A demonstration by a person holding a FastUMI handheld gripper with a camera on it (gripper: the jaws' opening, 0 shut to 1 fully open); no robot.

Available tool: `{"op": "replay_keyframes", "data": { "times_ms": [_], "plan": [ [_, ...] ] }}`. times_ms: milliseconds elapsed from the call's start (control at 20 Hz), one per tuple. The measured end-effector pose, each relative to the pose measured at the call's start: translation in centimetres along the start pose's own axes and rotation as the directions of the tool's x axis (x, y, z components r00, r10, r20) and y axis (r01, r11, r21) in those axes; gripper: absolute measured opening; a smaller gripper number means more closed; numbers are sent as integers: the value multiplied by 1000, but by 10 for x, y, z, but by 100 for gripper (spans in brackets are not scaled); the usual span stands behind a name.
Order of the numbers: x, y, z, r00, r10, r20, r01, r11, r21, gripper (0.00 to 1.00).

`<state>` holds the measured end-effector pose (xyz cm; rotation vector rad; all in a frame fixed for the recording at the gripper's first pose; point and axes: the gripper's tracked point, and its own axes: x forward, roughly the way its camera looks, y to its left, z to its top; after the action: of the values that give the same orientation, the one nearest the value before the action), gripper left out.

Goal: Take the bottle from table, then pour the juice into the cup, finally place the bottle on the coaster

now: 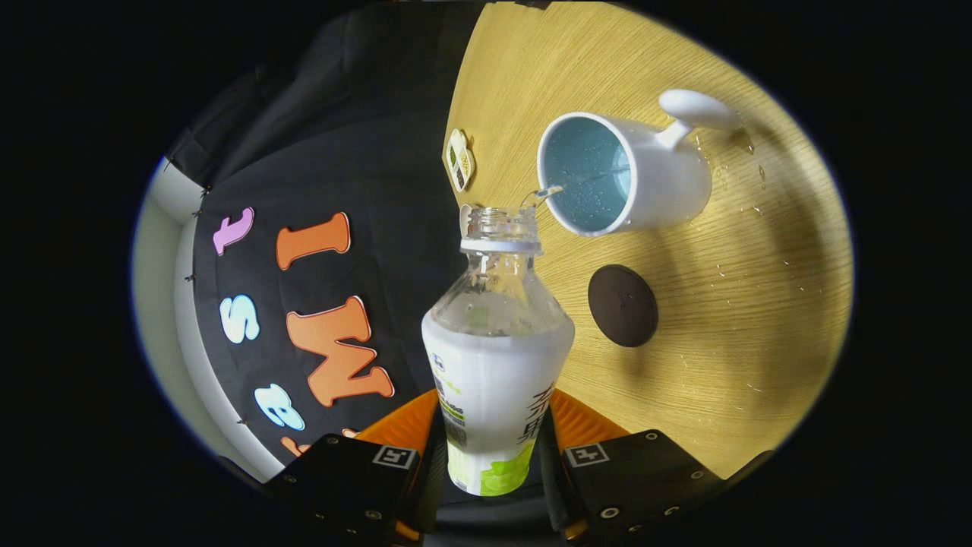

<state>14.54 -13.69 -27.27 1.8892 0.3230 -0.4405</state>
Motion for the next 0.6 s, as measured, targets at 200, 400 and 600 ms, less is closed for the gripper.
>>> {"op": "replay_keyframes", "data": {
  "times_ms": [200, 400, 600],
  "plan": [
    [0, 3, -4, 1000, -4, -6, 4, 1000, -3, 56],
    [-1, 2, -3, 1000, -9, -13, 9, 1000, 20, 57],
    [-1, 4, -4, 1000, -8, -17, 8, 1000, 25, 57]
  ]
}}
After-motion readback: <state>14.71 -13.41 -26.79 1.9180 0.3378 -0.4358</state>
